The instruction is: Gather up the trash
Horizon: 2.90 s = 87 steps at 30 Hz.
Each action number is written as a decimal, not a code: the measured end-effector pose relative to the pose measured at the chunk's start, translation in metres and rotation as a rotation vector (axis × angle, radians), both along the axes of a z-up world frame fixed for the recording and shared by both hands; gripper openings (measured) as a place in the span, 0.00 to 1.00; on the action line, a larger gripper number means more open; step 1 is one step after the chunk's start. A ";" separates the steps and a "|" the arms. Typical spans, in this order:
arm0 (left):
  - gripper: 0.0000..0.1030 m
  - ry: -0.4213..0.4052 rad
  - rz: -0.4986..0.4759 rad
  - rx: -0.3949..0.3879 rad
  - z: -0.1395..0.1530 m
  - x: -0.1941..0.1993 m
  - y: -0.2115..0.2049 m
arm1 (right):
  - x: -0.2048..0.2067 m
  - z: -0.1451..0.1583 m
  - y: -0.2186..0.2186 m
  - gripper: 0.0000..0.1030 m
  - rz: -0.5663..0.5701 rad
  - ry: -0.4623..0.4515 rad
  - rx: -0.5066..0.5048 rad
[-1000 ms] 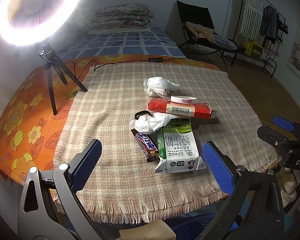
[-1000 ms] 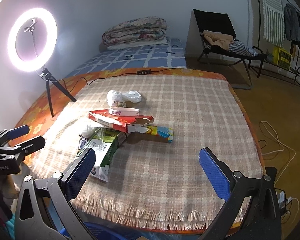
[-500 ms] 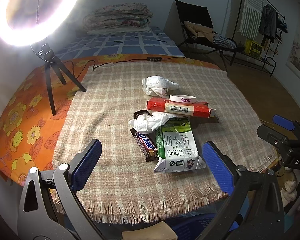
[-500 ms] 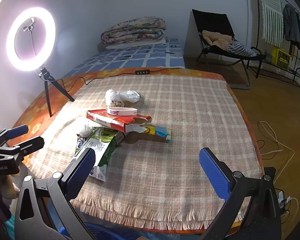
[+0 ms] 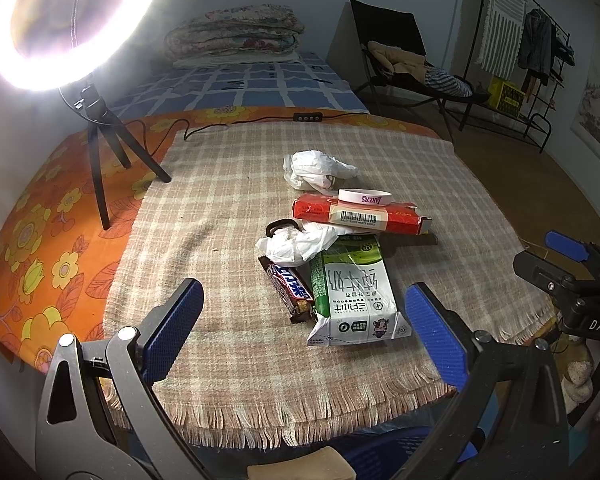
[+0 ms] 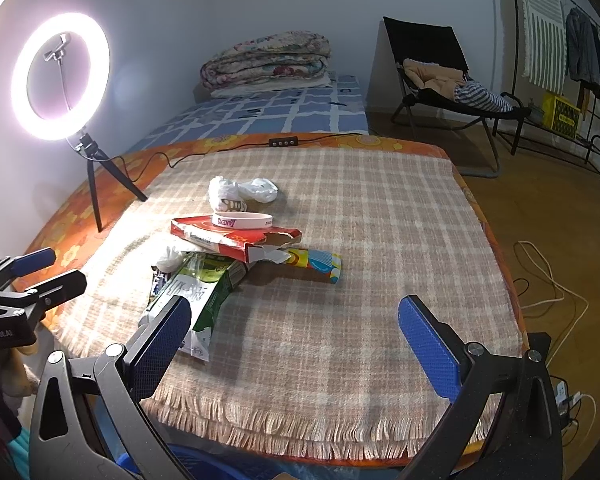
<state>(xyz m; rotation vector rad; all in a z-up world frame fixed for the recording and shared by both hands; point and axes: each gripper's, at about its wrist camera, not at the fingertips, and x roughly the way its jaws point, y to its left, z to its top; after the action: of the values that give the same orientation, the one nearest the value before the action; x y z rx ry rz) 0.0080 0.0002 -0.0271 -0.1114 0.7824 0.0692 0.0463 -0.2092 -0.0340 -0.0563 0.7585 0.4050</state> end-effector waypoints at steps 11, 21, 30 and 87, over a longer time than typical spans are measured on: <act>1.00 0.003 0.000 0.000 0.000 0.000 0.000 | 0.000 -0.001 0.000 0.99 0.000 0.003 -0.001; 1.00 0.000 0.007 -0.009 -0.009 -0.005 -0.003 | 0.000 -0.003 -0.001 1.00 -0.002 0.000 0.000; 1.00 0.005 0.006 -0.012 -0.009 -0.006 -0.004 | 0.001 -0.011 0.001 1.00 0.017 0.010 0.017; 0.16 0.212 0.038 -0.251 -0.067 0.084 0.043 | 0.209 -0.053 0.199 0.85 0.259 0.260 -0.137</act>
<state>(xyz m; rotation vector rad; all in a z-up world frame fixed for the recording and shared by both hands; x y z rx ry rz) 0.0918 0.0428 -0.0937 -0.3618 0.9988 0.0186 0.2551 -0.0104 -0.0866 -0.2354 1.0399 0.6136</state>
